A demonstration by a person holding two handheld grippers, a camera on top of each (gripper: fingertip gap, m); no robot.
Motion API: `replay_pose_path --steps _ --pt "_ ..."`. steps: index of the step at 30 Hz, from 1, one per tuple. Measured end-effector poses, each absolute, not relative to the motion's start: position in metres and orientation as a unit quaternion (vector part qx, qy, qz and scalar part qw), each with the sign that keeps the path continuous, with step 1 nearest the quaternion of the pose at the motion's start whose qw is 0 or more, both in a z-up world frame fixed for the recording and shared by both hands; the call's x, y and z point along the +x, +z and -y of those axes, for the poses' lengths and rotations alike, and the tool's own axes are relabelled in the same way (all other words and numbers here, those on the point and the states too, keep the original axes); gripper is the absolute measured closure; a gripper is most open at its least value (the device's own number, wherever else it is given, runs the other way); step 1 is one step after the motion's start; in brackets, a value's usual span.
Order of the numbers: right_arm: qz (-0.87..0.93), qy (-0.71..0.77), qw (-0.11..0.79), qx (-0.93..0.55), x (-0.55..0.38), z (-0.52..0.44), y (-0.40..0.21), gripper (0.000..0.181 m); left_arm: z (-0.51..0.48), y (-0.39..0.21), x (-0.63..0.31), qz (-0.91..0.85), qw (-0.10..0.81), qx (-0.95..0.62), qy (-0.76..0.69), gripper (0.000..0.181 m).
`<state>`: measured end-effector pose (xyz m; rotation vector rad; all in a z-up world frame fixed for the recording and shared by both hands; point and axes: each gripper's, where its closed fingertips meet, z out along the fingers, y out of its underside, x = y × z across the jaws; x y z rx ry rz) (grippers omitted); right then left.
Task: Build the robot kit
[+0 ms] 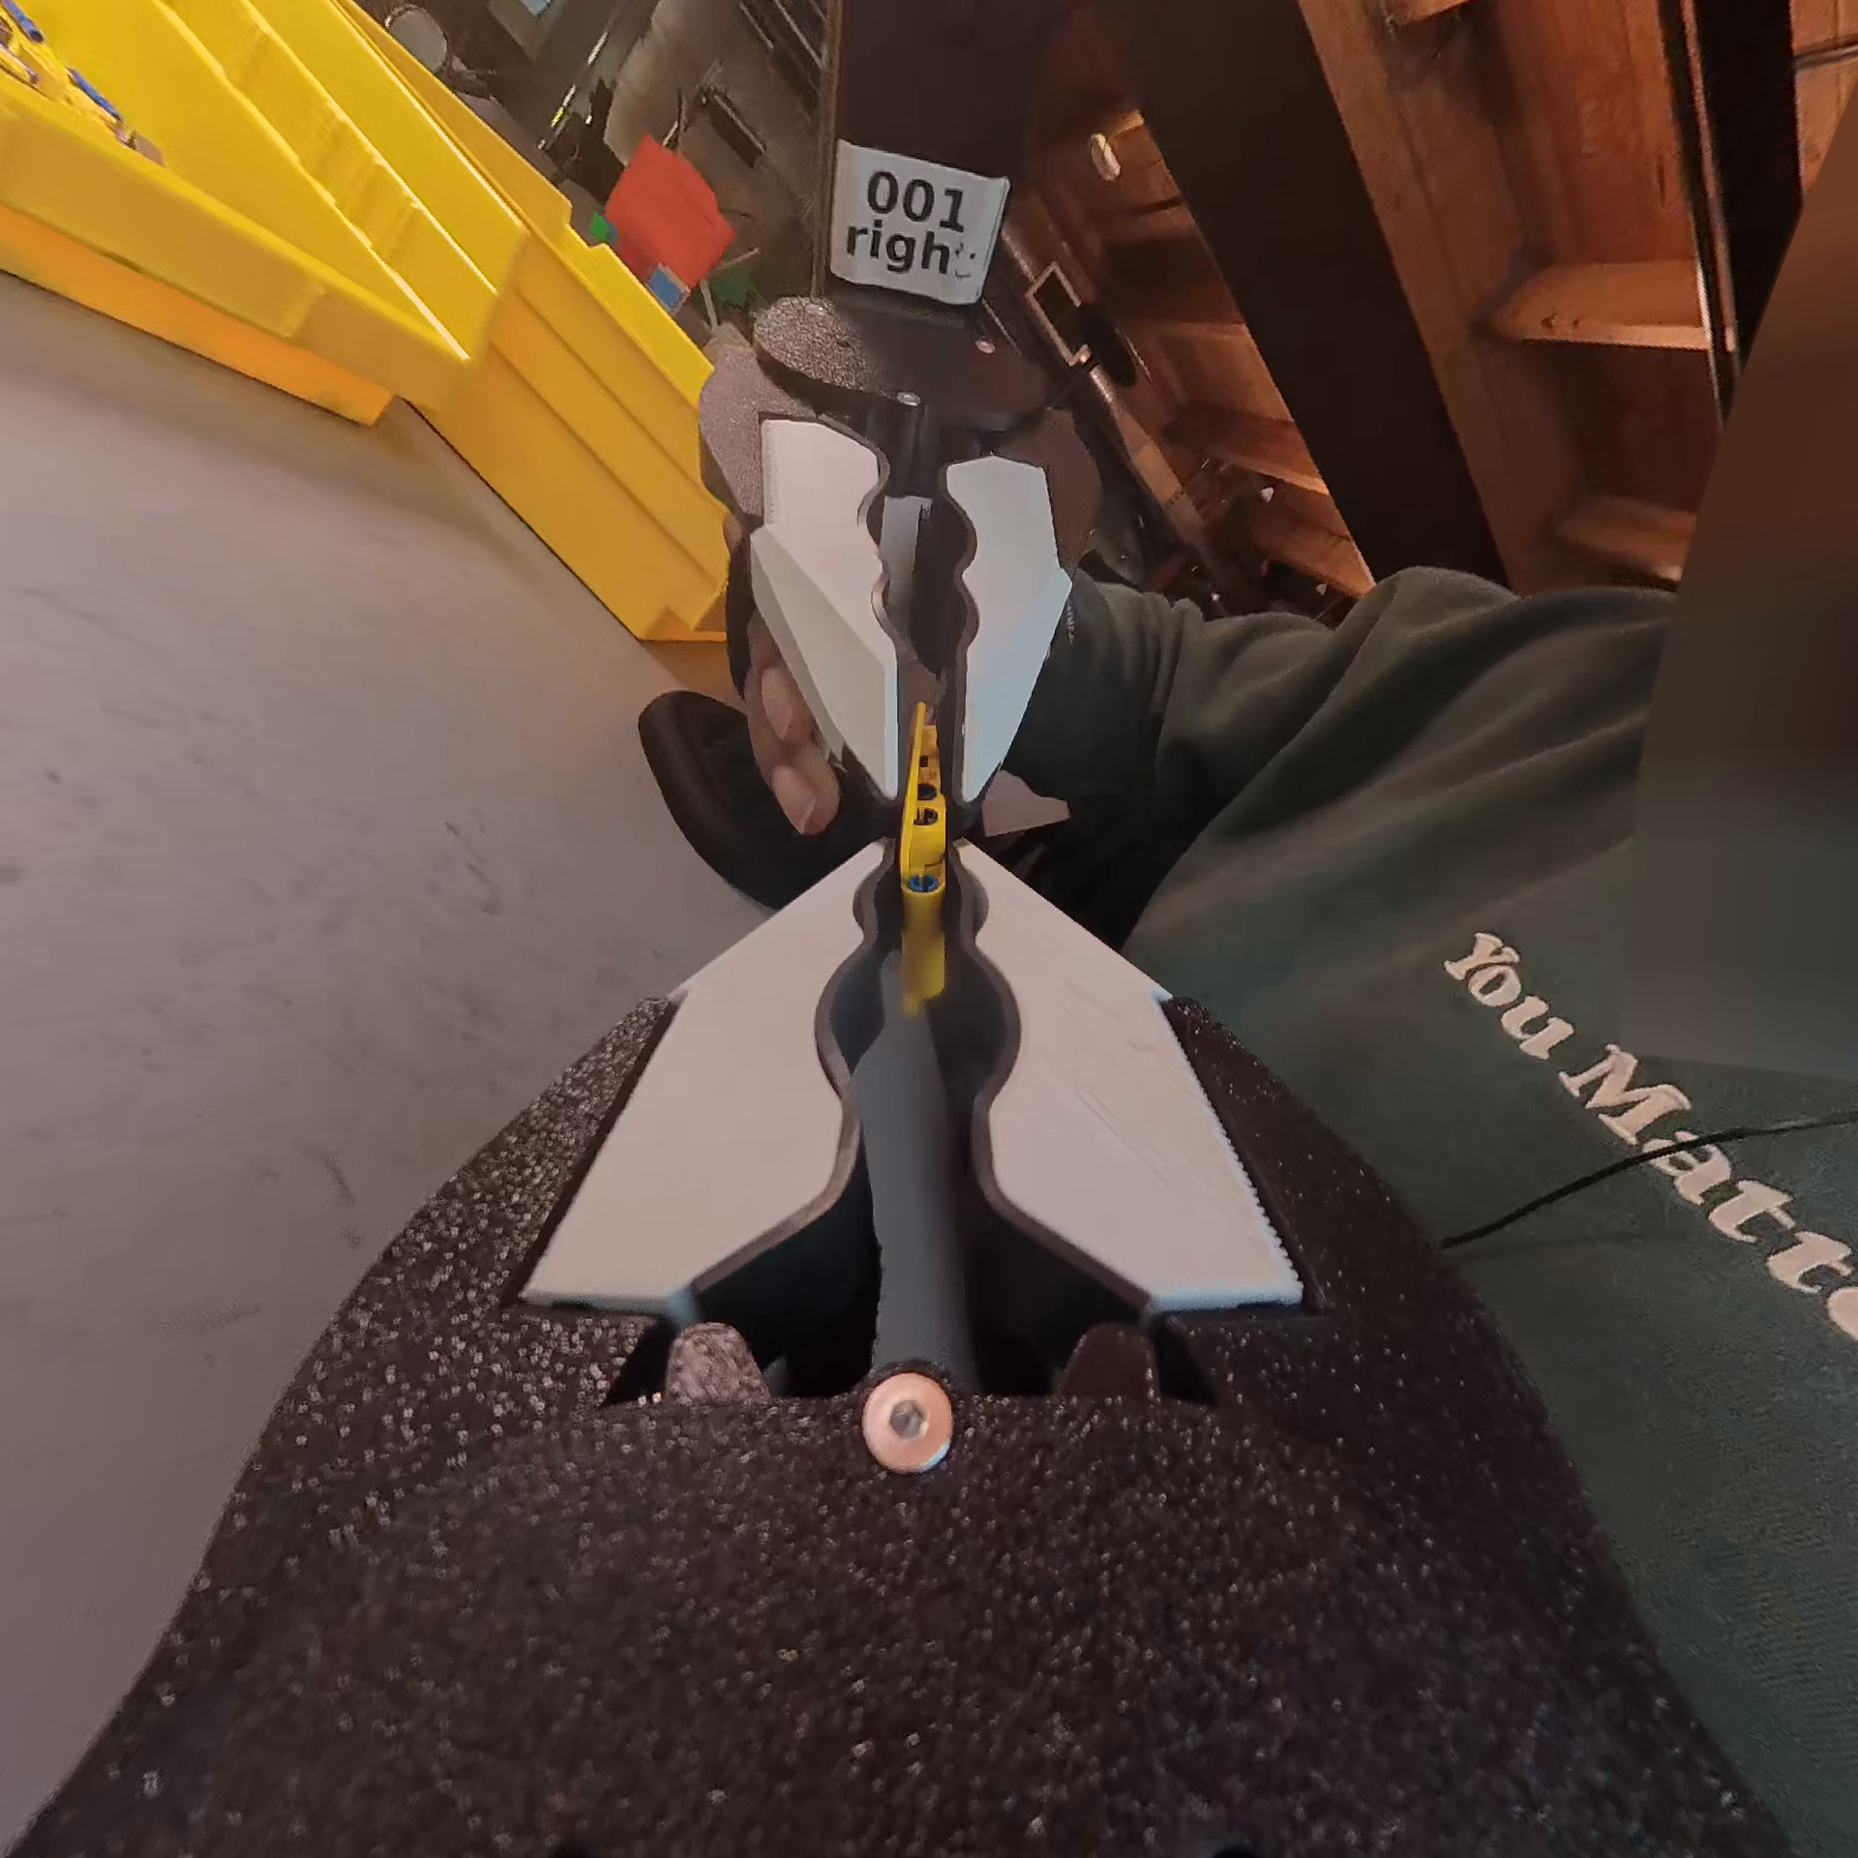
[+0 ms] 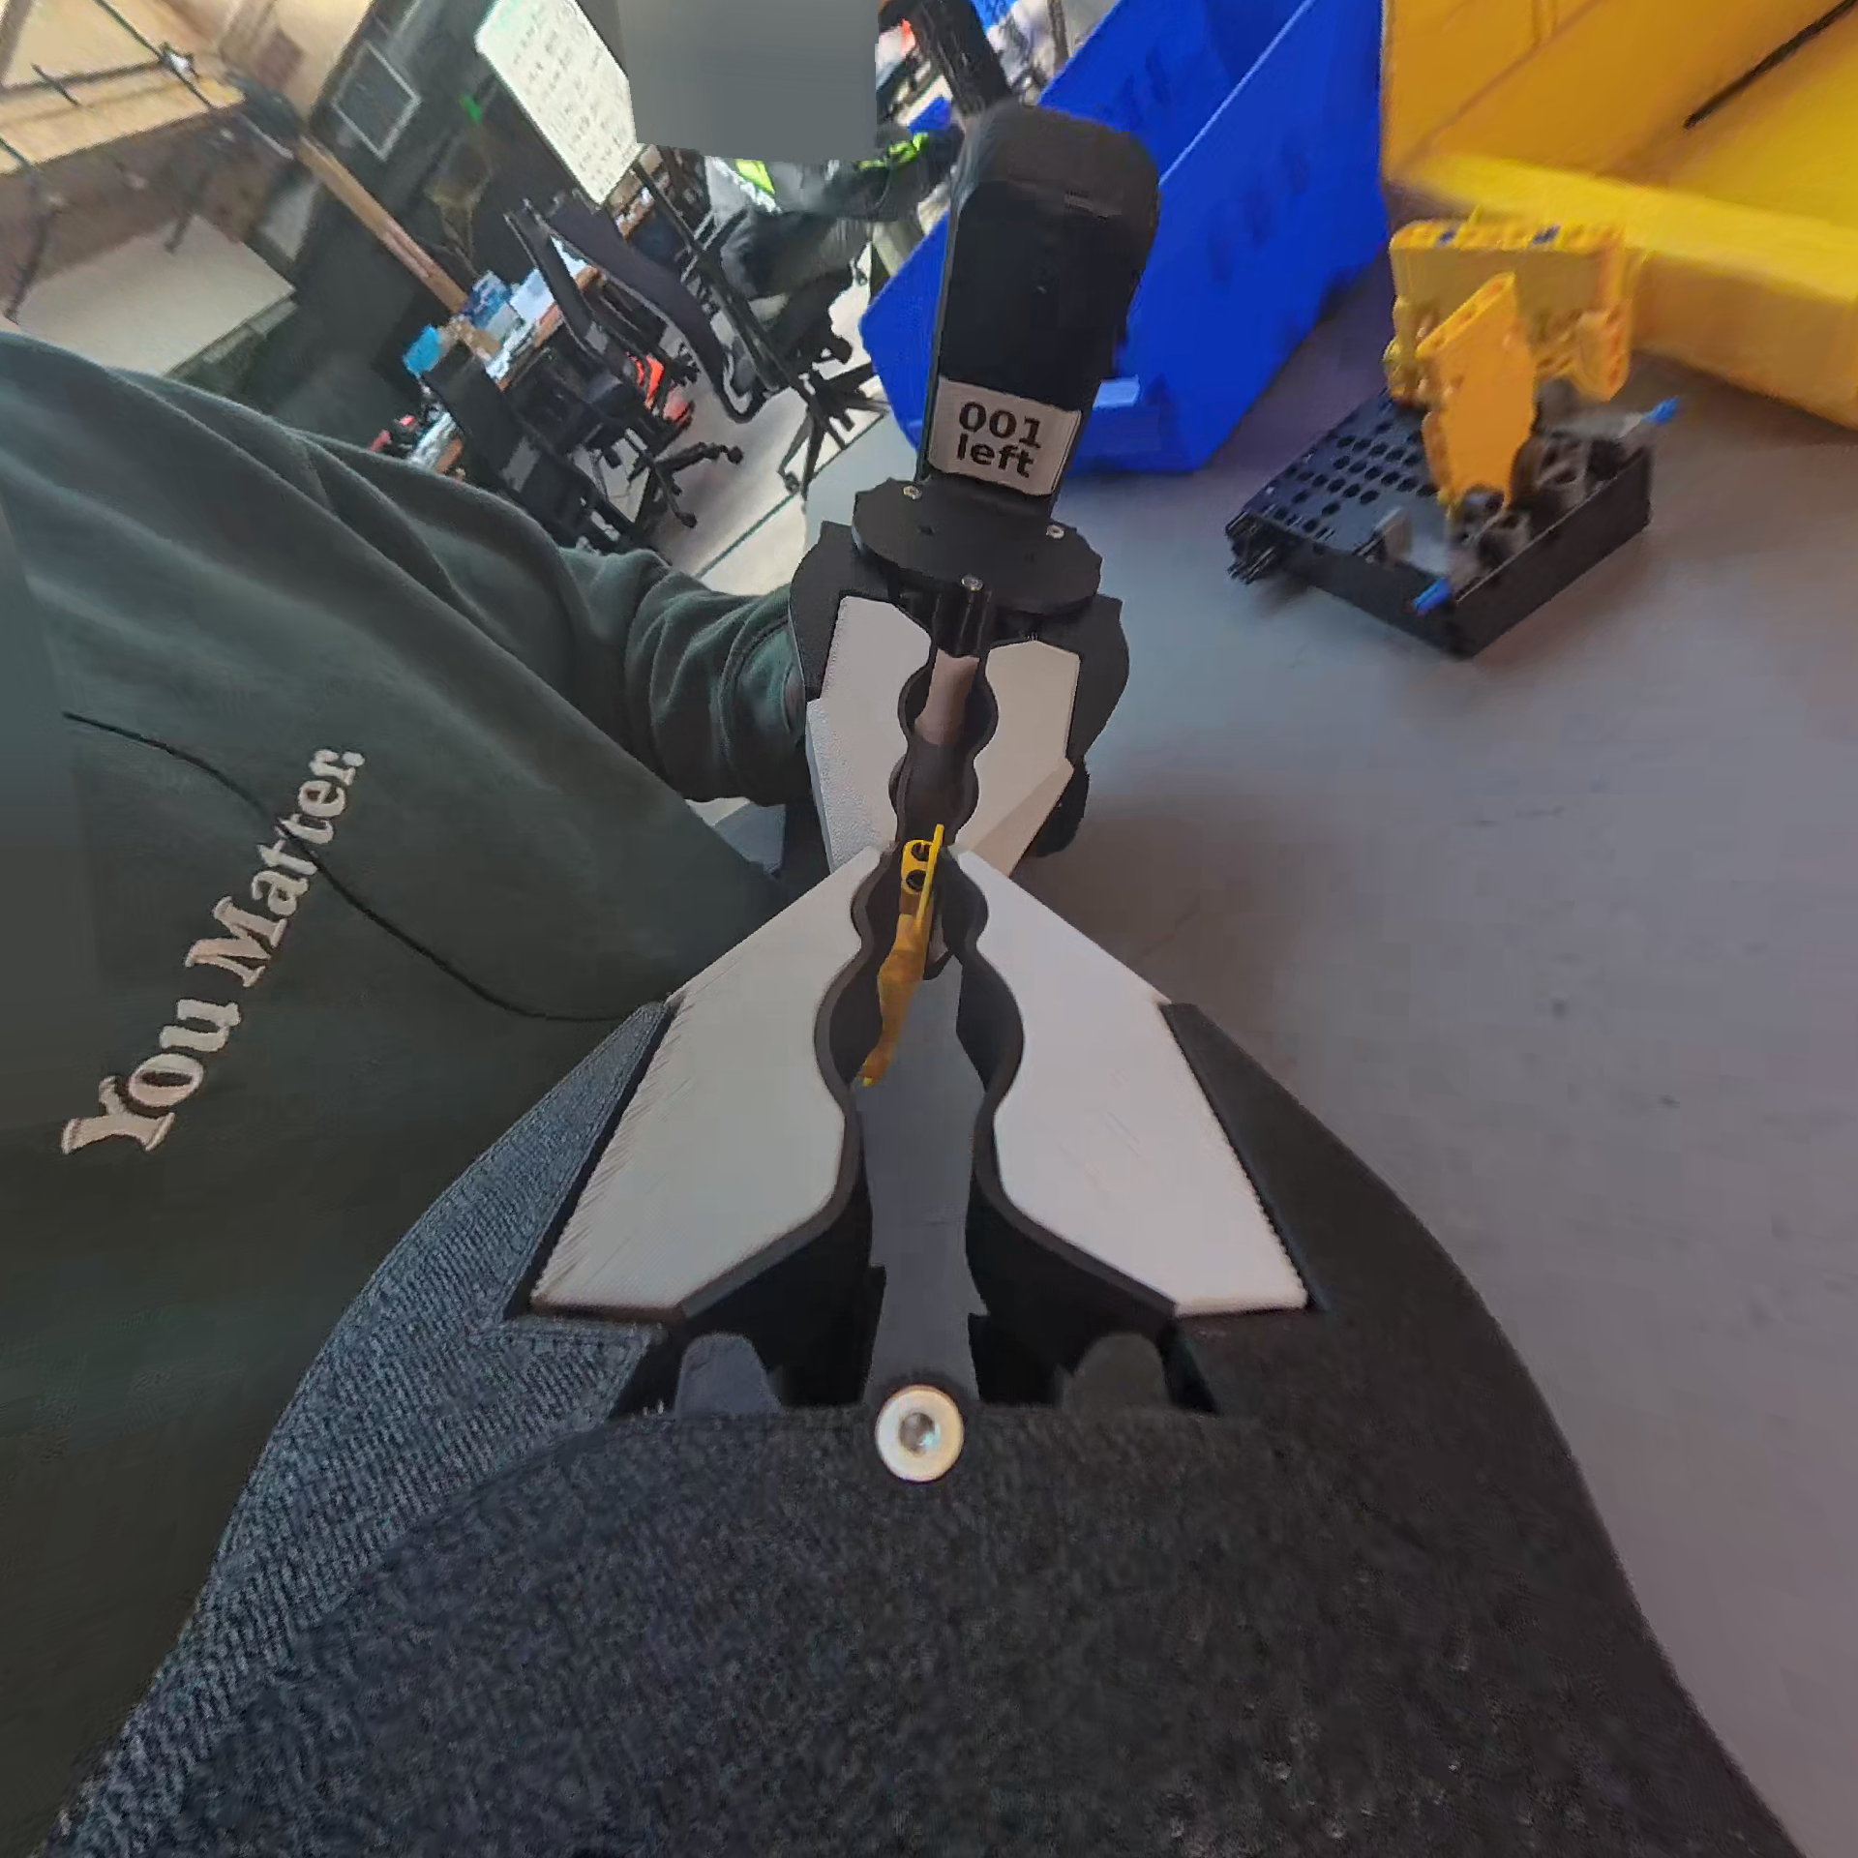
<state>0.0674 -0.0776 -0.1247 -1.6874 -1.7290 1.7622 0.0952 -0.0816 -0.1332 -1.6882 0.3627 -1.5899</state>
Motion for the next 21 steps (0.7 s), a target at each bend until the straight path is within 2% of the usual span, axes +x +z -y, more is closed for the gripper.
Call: replay_pose_path --steps 1,2,5,7,12,14,17,21 --pt "0.581 0.59 0.109 -0.55 0.064 0.072 -0.118 0.164 0.078 -0.132 0.091 -0.131 0.385 -0.66 -0.632 0.176" --pt "0.587 0.593 0.142 -0.533 0.063 0.068 -0.11 0.146 0.077 -0.133 0.087 -0.12 0.375 -0.658 -0.642 0.176" --pt "0.669 0.504 0.282 -0.468 0.064 0.061 -0.109 0.12 0.077 -0.136 0.077 -0.082 0.34 -0.648 -0.677 0.176" --pt "0.729 0.401 0.361 -0.421 0.064 0.062 -0.124 0.114 0.077 -0.139 0.075 -0.06 0.325 -0.646 -0.688 0.176" --pt "0.802 0.265 0.388 -0.369 0.056 0.082 -0.159 0.109 0.075 -0.15 0.078 -0.047 0.302 -0.668 -0.679 0.176" --pt "0.799 0.257 0.406 -0.361 0.052 0.084 -0.162 0.134 0.073 -0.154 0.077 -0.033 0.296 -0.673 -0.677 0.176" --pt "0.791 0.275 0.397 -0.376 0.05 0.084 -0.161 0.135 0.073 -0.152 0.074 -0.017 0.293 -0.664 -0.687 0.175" --pt "0.769 0.295 0.412 -0.39 0.046 0.081 -0.152 0.136 0.076 -0.134 0.069 -0.016 0.298 -0.626 -0.72 0.154"
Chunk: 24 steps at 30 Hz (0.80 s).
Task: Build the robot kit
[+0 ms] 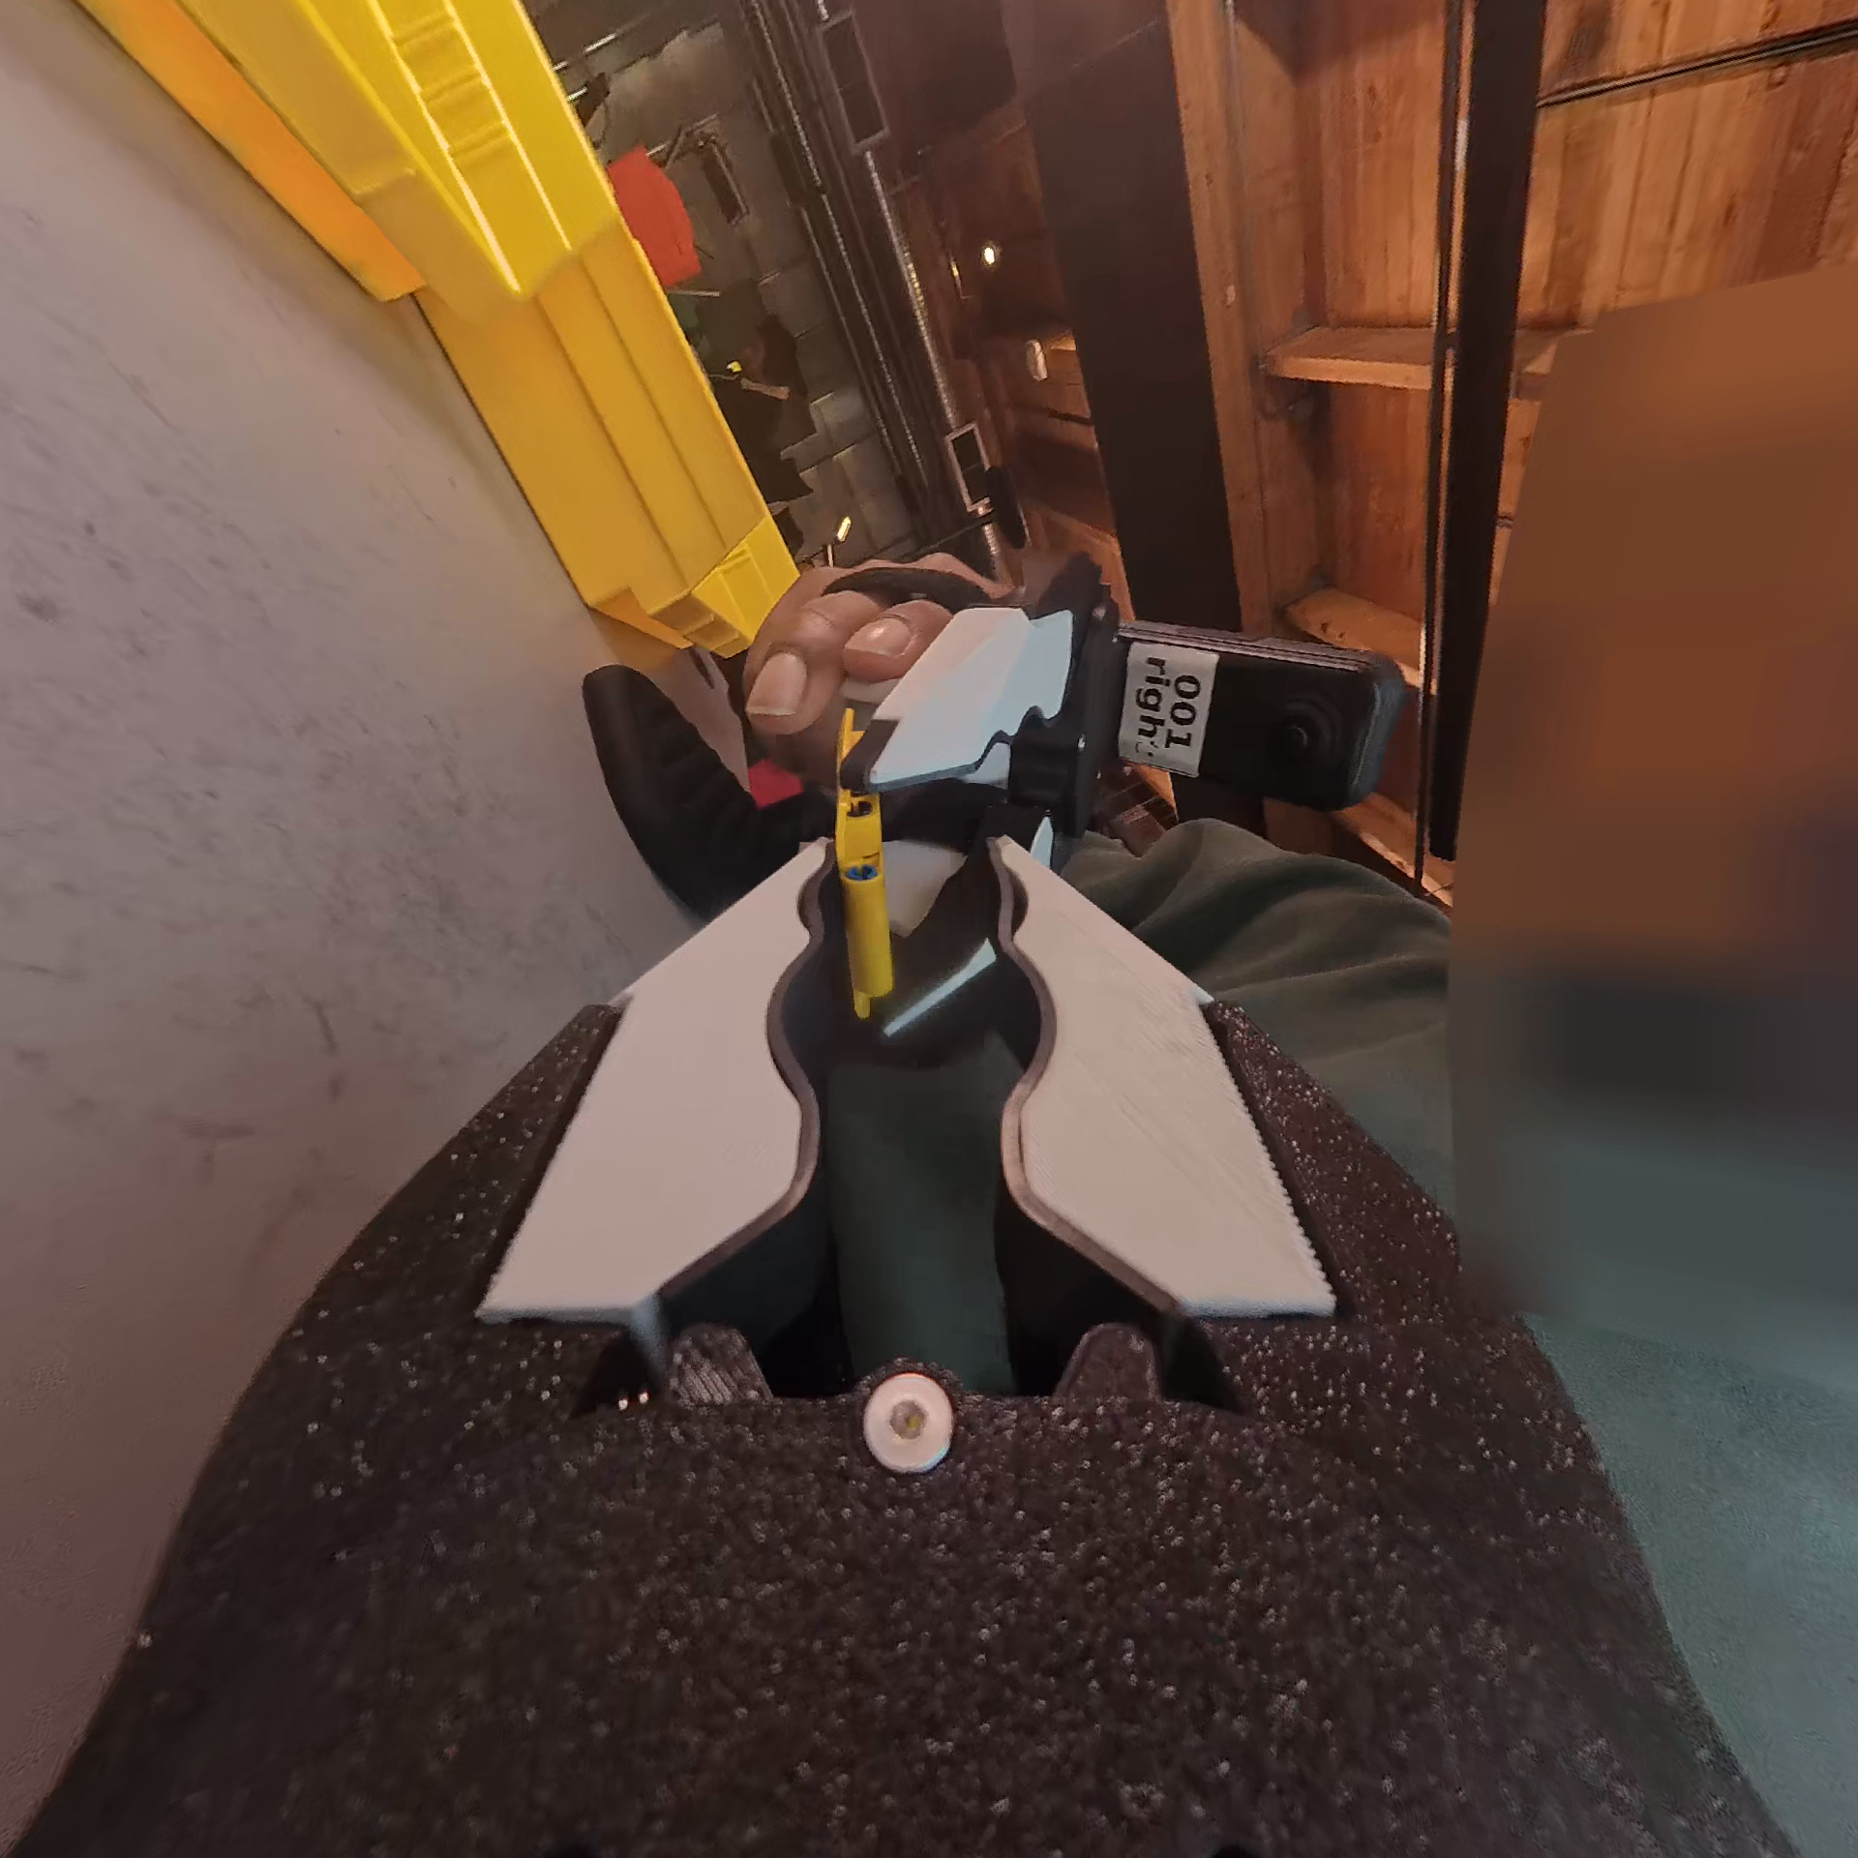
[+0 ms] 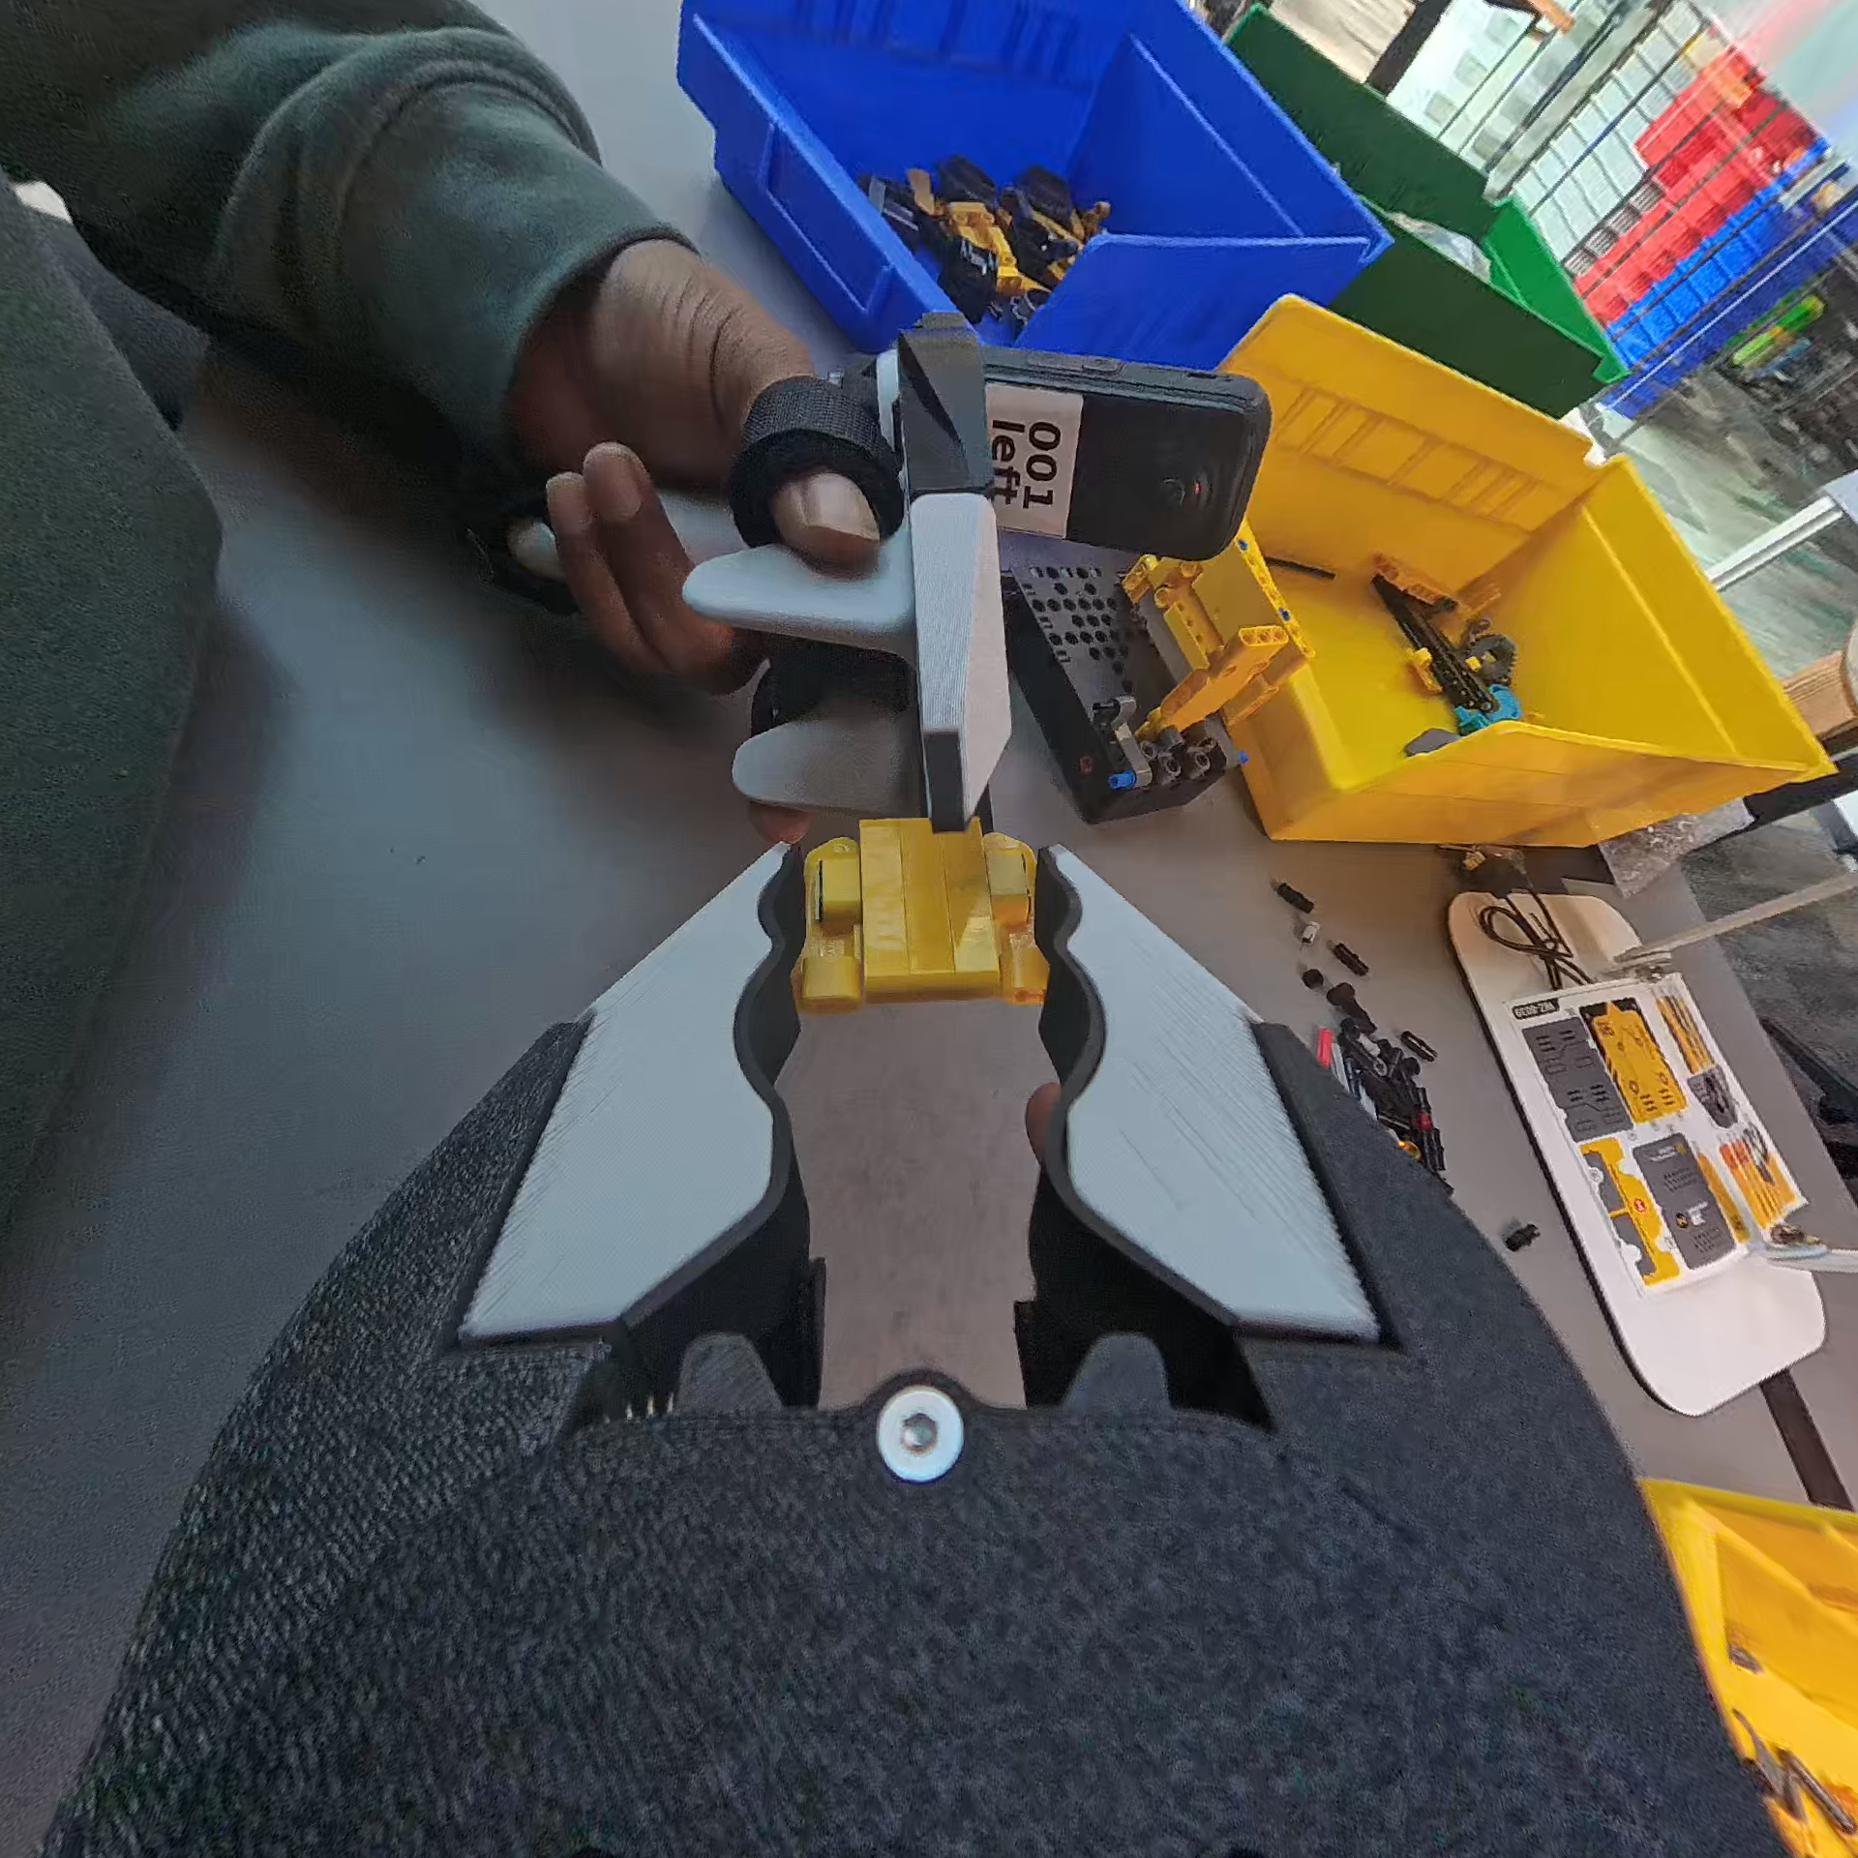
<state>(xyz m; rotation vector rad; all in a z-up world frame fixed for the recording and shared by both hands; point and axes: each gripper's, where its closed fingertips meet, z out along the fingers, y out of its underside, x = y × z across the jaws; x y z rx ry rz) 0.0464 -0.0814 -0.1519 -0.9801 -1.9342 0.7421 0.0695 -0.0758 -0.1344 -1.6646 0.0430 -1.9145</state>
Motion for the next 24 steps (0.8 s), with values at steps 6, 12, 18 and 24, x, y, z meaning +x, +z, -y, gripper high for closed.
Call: replay_pose_path --steps 6,12,18,24 --pt "0.731 0.336 0.434 -0.405 0.05 0.081 -0.134 0.138 0.076 -0.13 0.061 -0.023 0.321 -0.622 -0.714 0.174" --pt "0.75 0.319 0.41 -0.41 0.054 0.081 -0.143 0.137 0.077 -0.138 0.066 -0.039 0.329 -0.651 -0.683 0.175" --pt "0.776 0.288 0.388 -0.405 0.059 0.079 -0.147 0.145 0.077 -0.147 0.069 -0.057 0.334 -0.681 -0.649 0.176" --pt "0.8 0.227 0.396 -0.391 0.057 0.076 -0.151 0.144 0.074 -0.152 0.067 -0.05 0.339 -0.696 -0.631 0.176"
